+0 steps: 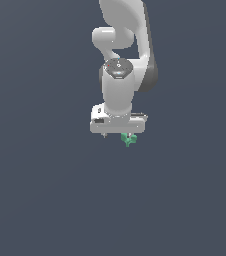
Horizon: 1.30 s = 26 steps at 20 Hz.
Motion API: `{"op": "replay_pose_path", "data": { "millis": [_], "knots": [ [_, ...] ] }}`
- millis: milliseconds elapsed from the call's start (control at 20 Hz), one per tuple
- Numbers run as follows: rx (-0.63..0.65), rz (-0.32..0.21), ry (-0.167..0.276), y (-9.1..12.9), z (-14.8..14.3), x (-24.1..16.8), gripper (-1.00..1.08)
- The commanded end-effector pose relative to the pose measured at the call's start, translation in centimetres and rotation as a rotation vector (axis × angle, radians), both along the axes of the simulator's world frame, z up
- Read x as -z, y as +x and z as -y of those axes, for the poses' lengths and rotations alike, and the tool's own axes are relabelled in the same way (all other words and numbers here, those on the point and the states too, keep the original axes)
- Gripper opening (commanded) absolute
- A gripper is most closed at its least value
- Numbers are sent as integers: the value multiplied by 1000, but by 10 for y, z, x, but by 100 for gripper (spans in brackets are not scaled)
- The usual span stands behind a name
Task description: Pick up the object and move it to a goal position.
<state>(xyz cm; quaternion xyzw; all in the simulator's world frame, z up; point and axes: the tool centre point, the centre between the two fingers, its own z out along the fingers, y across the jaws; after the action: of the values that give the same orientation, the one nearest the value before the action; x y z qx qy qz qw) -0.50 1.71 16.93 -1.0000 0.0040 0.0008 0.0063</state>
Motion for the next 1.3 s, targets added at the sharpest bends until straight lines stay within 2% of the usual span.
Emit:
{"op": "replay_pose_path", "data": {
  "millis": [0,550,900,1250],
  "knots": [
    [0,0,0,0,0,0,100],
    [0,8,-21,2,28,2,100],
    [-51,7,-21,-4,19,10,100],
    [-208,6,-21,-24,-9,33,100]
  ]
}}
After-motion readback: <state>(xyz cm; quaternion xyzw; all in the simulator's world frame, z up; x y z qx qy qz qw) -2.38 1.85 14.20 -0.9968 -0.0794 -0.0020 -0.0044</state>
